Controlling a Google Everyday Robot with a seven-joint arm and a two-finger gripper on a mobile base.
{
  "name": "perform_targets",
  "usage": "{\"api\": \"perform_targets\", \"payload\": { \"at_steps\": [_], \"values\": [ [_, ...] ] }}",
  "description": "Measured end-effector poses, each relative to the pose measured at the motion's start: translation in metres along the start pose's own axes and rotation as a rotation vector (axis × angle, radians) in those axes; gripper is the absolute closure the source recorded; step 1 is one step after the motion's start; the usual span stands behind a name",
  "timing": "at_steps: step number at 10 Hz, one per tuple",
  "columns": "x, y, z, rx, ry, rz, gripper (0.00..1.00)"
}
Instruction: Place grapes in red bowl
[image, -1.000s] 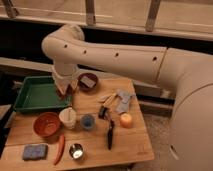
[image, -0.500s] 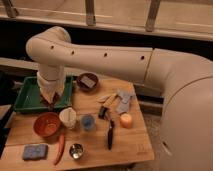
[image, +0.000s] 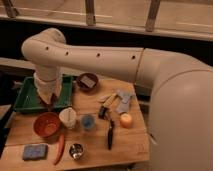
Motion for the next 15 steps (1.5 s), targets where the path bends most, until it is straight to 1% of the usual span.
{"api": "perform_targets", "payload": {
  "at_steps": [1, 2, 3, 4, 5, 6, 7, 11, 12, 13, 15],
  "values": [
    [-0.010, 0.005, 0.013, -0.011, 0.020, -0.019, 1.00],
    [-0.018, 0.013, 0.030, -0.030, 0.043, -0.040, 1.00],
    [-0.020, 0.018, 0.048, -0.051, 0.069, -0.055, 1.00],
    [-0.021, 0.023, 0.064, -0.075, 0.094, -0.064, 0.96],
    [-0.022, 0.025, 0.077, -0.096, 0.110, -0.067, 0.90],
    [-0.022, 0.026, 0.088, -0.121, 0.121, -0.063, 0.79],
    [-0.020, 0.024, 0.096, -0.151, 0.129, -0.047, 0.66],
    [-0.024, 0.017, 0.116, -0.220, 0.155, -0.018, 0.27],
    [-0.023, 0.015, 0.119, -0.234, 0.160, -0.020, 0.21],
    [-0.025, 0.015, 0.118, -0.247, 0.157, -0.026, 0.20],
    [-0.025, 0.015, 0.115, -0.252, 0.151, -0.030, 0.20]
  ]
}}
